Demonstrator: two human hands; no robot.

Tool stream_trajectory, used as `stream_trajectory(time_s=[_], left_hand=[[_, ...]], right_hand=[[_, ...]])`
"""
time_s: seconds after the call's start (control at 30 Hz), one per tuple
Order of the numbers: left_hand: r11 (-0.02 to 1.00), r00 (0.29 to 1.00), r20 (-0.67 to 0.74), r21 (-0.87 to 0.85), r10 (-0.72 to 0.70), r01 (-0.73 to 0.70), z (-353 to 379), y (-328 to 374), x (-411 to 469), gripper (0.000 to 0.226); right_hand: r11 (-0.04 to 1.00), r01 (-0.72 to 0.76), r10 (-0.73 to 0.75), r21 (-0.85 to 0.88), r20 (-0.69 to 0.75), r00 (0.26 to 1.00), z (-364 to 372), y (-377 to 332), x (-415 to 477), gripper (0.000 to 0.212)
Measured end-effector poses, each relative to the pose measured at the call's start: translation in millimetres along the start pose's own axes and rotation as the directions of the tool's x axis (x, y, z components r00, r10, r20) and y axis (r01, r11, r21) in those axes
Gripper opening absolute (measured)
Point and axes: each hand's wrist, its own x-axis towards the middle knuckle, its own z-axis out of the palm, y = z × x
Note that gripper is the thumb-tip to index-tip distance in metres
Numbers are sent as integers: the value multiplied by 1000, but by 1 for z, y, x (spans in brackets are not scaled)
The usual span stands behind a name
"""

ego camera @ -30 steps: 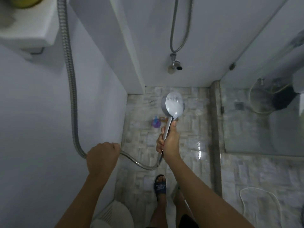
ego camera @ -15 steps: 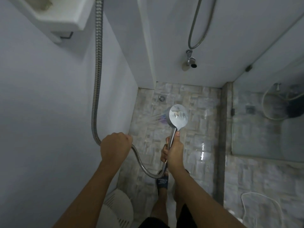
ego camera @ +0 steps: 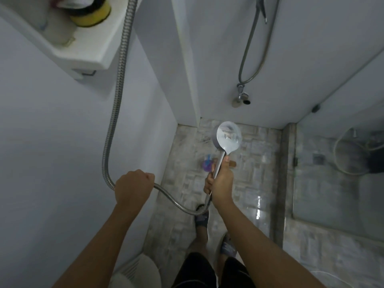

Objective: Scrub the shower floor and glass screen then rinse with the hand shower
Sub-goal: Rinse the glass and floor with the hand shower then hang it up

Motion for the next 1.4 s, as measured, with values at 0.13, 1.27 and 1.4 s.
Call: stream_trajectory(time_s=[0.13, 1.27, 1.4], left_hand=[[998, 995, -96, 67, 27, -21, -5, -11, 45, 20], [928, 971, -61, -312, -231, 201, -56, -8, 247, 51], [919, 972, -63, -344, -225, 191, -55, -3, 249, 52]], right_hand=[[996, 93, -93, 7, -10, 996, 32, -29, 36, 64], [943, 208, -161, 260, -190, 969, 124, -149, 206, 63], [946, 202, -157, 253, -187, 970, 119, -152, 207, 63]])
